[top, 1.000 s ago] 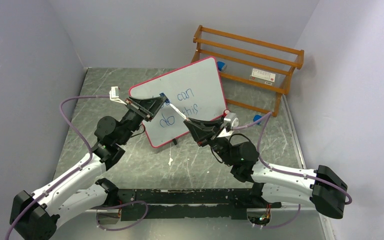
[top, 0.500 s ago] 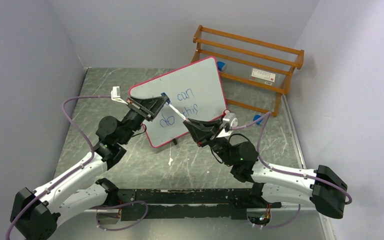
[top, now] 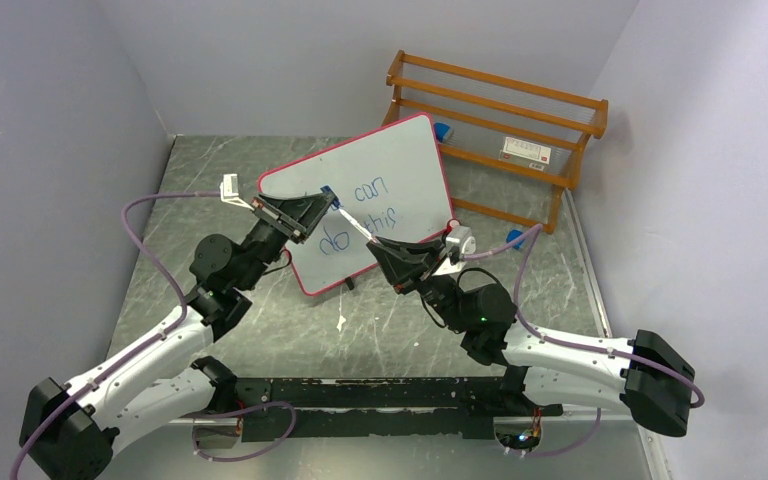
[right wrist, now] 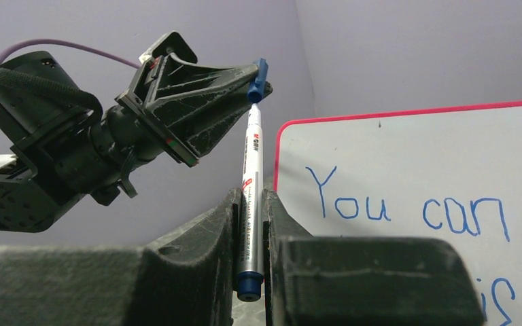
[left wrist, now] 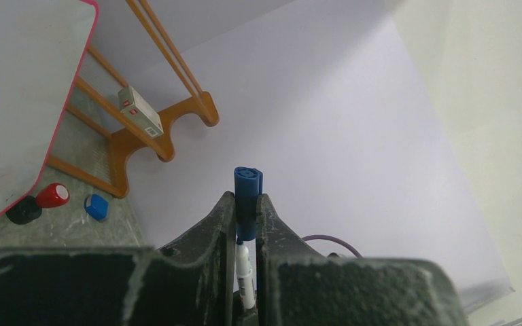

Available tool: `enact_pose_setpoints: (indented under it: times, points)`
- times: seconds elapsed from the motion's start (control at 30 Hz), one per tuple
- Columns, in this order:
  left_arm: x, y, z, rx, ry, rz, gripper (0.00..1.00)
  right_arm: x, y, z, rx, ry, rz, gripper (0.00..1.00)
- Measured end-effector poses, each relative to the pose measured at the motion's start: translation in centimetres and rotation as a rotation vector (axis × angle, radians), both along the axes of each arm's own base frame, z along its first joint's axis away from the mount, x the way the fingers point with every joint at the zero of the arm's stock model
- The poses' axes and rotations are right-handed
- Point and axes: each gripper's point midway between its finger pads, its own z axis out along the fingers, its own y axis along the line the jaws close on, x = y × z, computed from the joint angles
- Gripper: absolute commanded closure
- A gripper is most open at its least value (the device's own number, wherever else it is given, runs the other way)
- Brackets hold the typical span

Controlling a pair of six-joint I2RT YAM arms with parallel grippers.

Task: Write a sentence on the whiteboard
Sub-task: Close the whiteboard marker at the center of the board.

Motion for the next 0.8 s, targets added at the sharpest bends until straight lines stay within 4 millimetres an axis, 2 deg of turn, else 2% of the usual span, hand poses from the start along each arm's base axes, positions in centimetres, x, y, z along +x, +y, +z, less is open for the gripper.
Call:
enact_pose_setpoints:
  times: [0.8]
  points:
    - [-0.30, 0.06, 0.31, -0.005, -0.008, -0.004, 0.95, -0.01, -0.39, 0.36, 0.008, -0.002, -0.010, 1.00]
